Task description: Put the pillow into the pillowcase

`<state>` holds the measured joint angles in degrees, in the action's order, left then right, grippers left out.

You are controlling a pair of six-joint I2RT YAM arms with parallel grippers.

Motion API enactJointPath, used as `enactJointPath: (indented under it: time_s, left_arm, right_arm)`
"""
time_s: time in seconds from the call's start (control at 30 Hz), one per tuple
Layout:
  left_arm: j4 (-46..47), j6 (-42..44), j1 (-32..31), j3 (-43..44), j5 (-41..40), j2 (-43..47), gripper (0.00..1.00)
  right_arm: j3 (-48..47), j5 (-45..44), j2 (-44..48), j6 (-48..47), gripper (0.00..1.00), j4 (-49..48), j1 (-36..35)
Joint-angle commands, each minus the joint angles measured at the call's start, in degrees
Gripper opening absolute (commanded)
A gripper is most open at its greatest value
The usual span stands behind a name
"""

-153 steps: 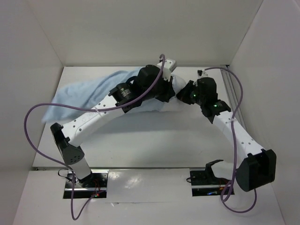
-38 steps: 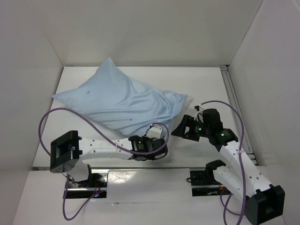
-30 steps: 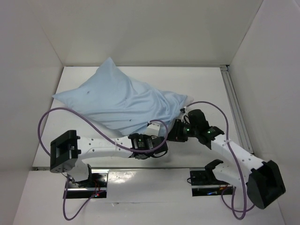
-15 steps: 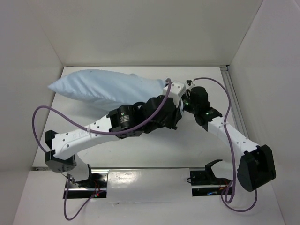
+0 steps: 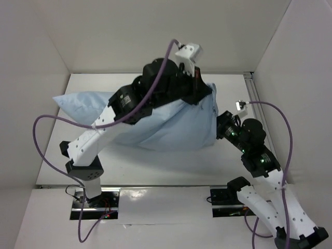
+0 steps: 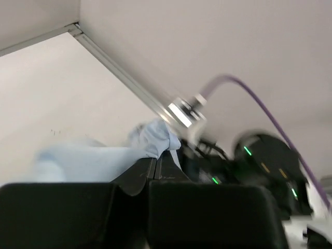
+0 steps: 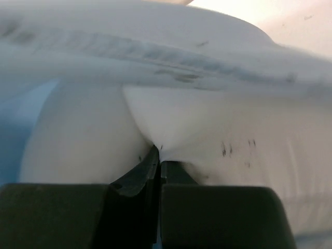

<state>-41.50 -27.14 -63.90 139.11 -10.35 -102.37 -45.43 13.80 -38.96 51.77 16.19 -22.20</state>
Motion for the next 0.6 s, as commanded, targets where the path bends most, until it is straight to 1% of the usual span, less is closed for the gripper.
enactJointPath:
  time_s: [0.0,0.03,0.07,0.1,0.13,0.17,0.2,0.27,0.3,0.33,0.37,0.4,0.43,0.47,0.5,0.53,0.57]
  left_arm:
    - [13.81,-6.59,11.14,3.53,12.0,-6.31,0.0]
    - [13.81,-7.22,15.6,4.41,15.15,-8.79,0.0]
    - [13.81,-7.93,17.73,5.46,16.58,-11.42,0.0]
    - [13.81,-7.93,19.5,7.04,17.72,-16.24,0.0]
    - [13.81,-7.93,21.25,7.66,19.21,-18.37,0.0]
    - [13.81,-7.24,23.88,7.67,19.75,-19.96,0.02]
    - [12.24,-6.36,24.69,7.67,19.75,-20.93,0.13]
    - [10.39,-3.9,25.31,7.06,20.89,-20.33,0.45]
    - [9.77,-2.5,25.31,4.79,20.9,-18.94,0.8]
    - [9.24,0.56,25.31,3.2,20.03,-17.09,0.89]
    - [8.37,2.16,24.18,1.53,18.02,-12.73,0.96]
    - [7.49,3.39,23.56,-0.14,16.69,-10.51,1.0]
    - [6.44,5.32,22.95,-3.02,15.63,-8.48,1.0]
    - [3.73,6.03,21.46,-4.62,13.45,-6.55,1.0]
    - [2.22,6.56,20.23,-6.38,11.25,-4.7,0.97]
    - [0.47,6.57,19.0,-10.05,8.79,-1.2,0.94]
    - [-1.38,6.57,16.46,-12.26,4.24,0.4,0.86]
  right_arm:
    - [4.37,0.86,3.71,4.03,0.0,15.27,-0.39]
    - [4.91,1.4,4.32,5.0,0.0,15.98,-0.39]
    - [4.91,1.4,4.33,5.79,0.0,16.59,-0.39]
    - [4.13,0.36,3.81,6.32,0.0,16.6,-0.39]
    - [4.12,-1.91,2.76,6.33,0.0,16.6,-0.39]
    - [3.42,-3.33,-0.73,6.94,0.0,15.9,-0.39]
    - [2.63,-4.47,-3.12,6.94,0.0,14.59,0.22]
    - [1.4,-5.98,-9.17,5.1,0.0,8.88,1.62]
    - [0.87,-5.98,-15.99,4.31,0.0,6.43,3.02]
    - [0.09,-1.11,-19.54,2.91,0.0,0.4,7.47]
    - [0.08,1.73,-22.88,1.94,0.0,-3.05,9.87]
    - [-0.71,3.58,-29.35,1.93,0.0,-5.35,11.46]
    - [-2.54,4.99,-32.38,0.45,0.0,-6.59,13.13]
    - [-3.69,7.96,-34.76,-0.52,0.05,-7.13,16.36]
    - [-4.57,8.69,-36.61,-1.14,0.12,-6.18,17.53]
    - [-5.1,9.31,-37.41,-2.36,0.2,-5.47,19.02]
    - [-4.06,9.83,-36.55,-2.37,0.28,-4.77,21.99]
